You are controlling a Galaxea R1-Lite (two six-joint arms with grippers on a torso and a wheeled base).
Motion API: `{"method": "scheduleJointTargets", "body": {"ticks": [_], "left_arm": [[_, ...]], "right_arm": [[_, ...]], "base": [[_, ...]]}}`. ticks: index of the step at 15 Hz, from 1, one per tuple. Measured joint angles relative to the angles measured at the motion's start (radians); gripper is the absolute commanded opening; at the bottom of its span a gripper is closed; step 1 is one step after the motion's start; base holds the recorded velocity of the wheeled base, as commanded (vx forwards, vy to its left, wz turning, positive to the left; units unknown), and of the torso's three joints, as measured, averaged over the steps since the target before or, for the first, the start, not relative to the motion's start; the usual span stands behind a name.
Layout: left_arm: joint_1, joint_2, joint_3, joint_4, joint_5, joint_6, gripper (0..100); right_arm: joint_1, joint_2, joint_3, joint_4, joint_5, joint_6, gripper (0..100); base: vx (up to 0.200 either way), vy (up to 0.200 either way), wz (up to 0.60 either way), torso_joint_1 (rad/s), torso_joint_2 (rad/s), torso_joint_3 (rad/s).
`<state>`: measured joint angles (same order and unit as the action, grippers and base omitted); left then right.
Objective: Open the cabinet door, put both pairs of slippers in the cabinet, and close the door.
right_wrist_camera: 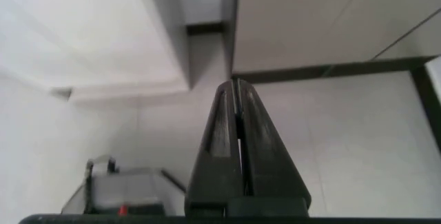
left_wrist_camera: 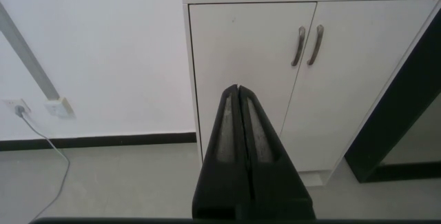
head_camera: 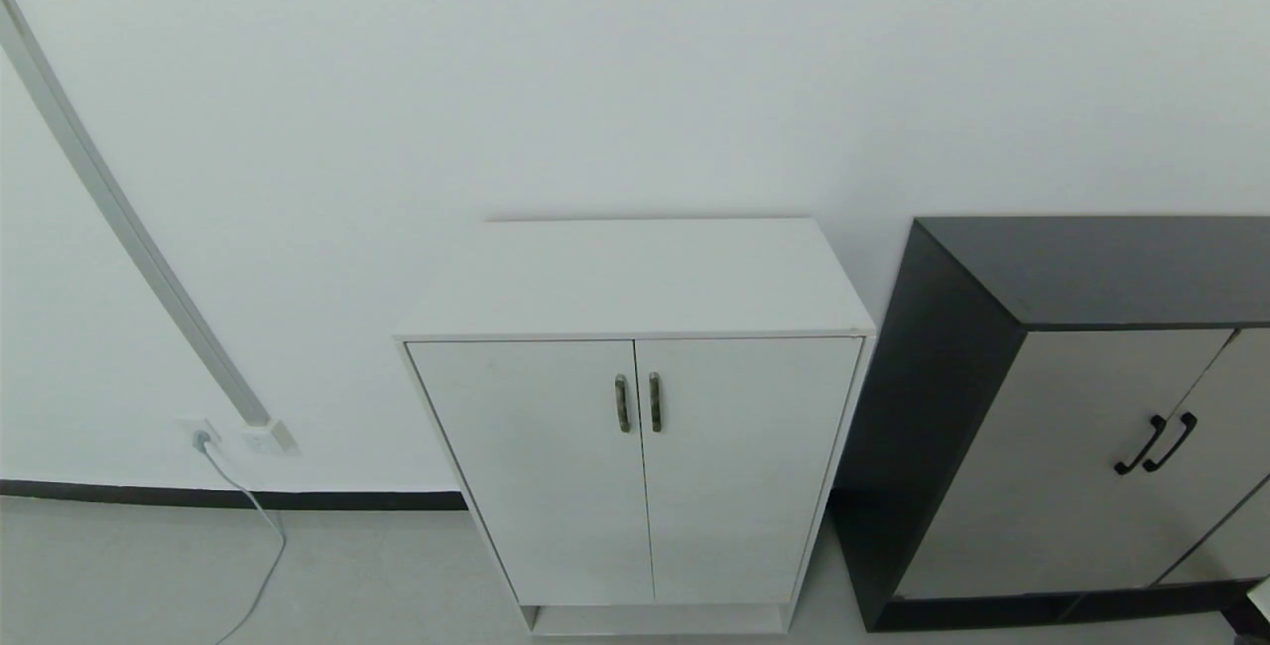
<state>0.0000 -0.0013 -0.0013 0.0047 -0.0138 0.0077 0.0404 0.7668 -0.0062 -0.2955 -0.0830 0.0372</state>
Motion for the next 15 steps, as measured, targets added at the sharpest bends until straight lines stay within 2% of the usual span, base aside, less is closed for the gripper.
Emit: {"method": "scheduleJointTargets", "body": {"ticks": [2, 4, 10, 15], "left_arm": [[0.000, 0.000, 0.000, 0.000, 0.000, 0.000, 0], [0.000, 0.000, 0.000, 0.000, 0.000, 0.000, 0], [0.000, 0.000, 0.000, 0.000, 0.000, 0.000, 0], [0.000, 0.000, 0.000, 0.000, 0.000, 0.000, 0]], "right_arm": [[0.000, -0.106, 0.001, 0.130, 0.040, -0.017, 0], [0.002, -0.176, 0.005, 0.191, 0.053, -0.020, 0], [0.017, -0.267, 0.006, 0.246, 0.058, -0.020, 0], [0.072, -0.346, 0.005, 0.297, 0.069, -0.023, 0]], "base": [[0.000, 0.000, 0.00, 0.000, 0.00, 0.000], [0.000, 0.000, 0.00, 0.000, 0.00, 0.000], [0.000, 0.000, 0.00, 0.000, 0.00, 0.000], [0.000, 0.000, 0.00, 0.000, 0.00, 0.000]]}}
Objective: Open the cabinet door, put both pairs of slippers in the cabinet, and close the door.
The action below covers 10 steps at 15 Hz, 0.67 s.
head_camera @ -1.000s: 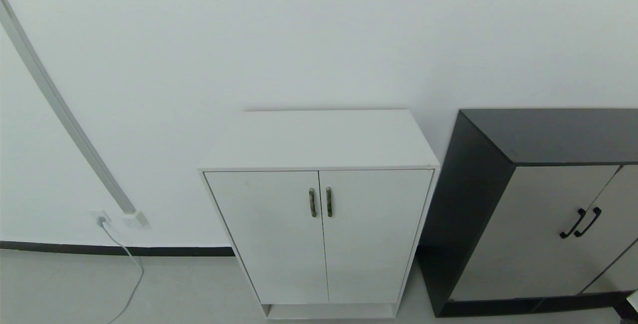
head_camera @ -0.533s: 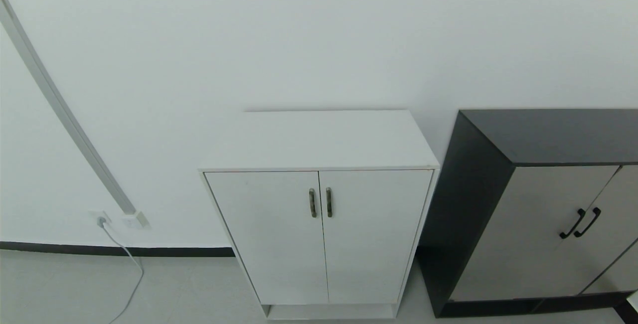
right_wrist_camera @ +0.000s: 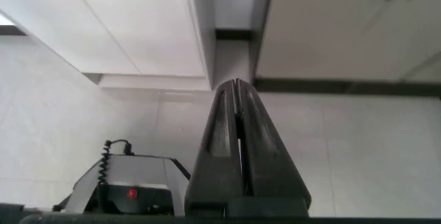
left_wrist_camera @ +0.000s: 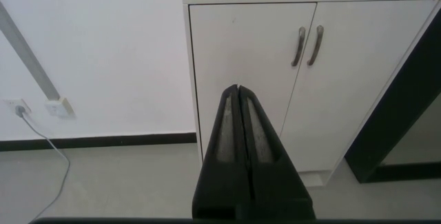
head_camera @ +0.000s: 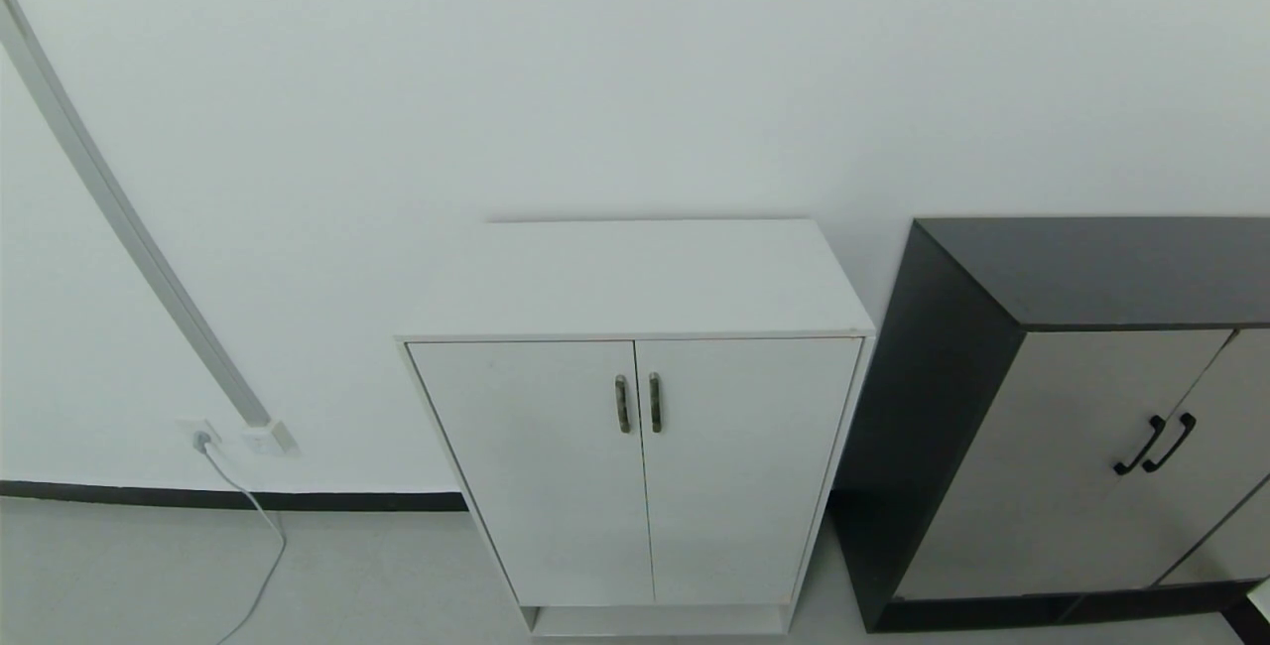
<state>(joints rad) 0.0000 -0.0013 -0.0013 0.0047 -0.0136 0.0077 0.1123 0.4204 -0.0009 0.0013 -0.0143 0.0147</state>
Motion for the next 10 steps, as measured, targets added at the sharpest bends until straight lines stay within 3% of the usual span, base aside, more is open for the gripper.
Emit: {"method": "scheduleJointTargets", "body": {"ticks": [10], "left_arm": [[0.000, 0.000, 0.000, 0.000, 0.000, 0.000, 0]], "right_arm": [[-0.083, -0.334, 0.001, -0.004, -0.003, 0.003, 0]], "base": [[0.000, 0.000, 0.00, 0.000, 0.00, 0.000]]}}
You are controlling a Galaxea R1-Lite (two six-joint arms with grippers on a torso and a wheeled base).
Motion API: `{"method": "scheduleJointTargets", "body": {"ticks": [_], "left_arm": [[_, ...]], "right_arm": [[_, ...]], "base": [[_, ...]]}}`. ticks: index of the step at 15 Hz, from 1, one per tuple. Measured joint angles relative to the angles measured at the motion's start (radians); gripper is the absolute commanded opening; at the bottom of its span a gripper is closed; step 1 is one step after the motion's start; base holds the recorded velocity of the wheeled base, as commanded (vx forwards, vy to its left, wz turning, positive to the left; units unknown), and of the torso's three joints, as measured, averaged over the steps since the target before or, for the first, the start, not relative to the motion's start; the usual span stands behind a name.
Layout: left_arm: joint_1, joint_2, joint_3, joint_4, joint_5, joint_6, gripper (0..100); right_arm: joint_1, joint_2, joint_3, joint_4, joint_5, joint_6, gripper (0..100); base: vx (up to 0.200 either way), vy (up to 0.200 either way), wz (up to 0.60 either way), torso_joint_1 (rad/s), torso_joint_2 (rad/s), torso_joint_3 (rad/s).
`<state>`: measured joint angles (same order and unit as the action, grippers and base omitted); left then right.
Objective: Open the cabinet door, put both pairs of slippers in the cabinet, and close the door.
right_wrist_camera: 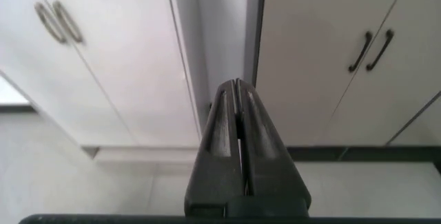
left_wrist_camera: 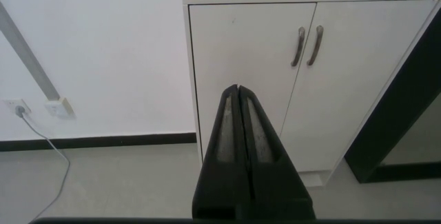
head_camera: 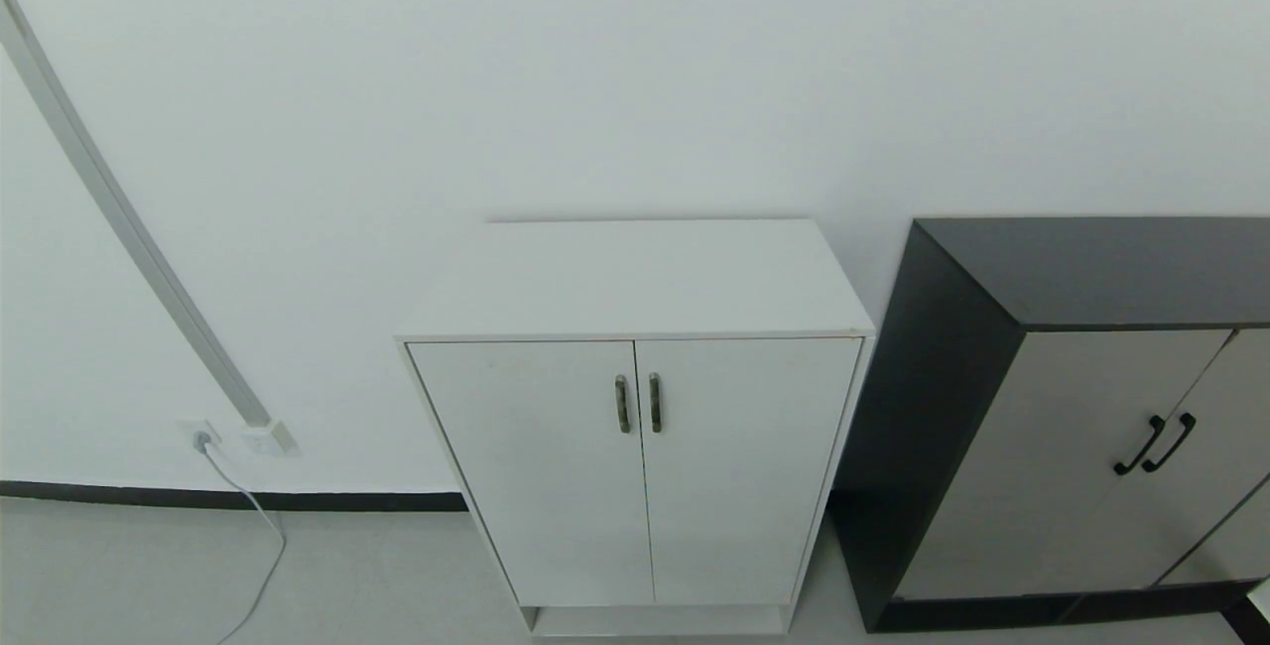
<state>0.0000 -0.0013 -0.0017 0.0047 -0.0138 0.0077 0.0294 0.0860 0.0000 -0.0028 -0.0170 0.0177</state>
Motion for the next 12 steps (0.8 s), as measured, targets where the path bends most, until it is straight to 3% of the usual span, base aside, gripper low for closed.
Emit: {"method": "scheduleJointTargets", "body": {"ticks": [12], "left_arm": [[0.000, 0.000, 0.002, 0.000, 0.000, 0.002, 0]], "right_arm": [[-0.027, -0.088, 0.000, 0.000, -0.016, -0.007, 0]], "base": [[0.000, 0.000, 0.00, 0.000, 0.00, 0.000]]}}
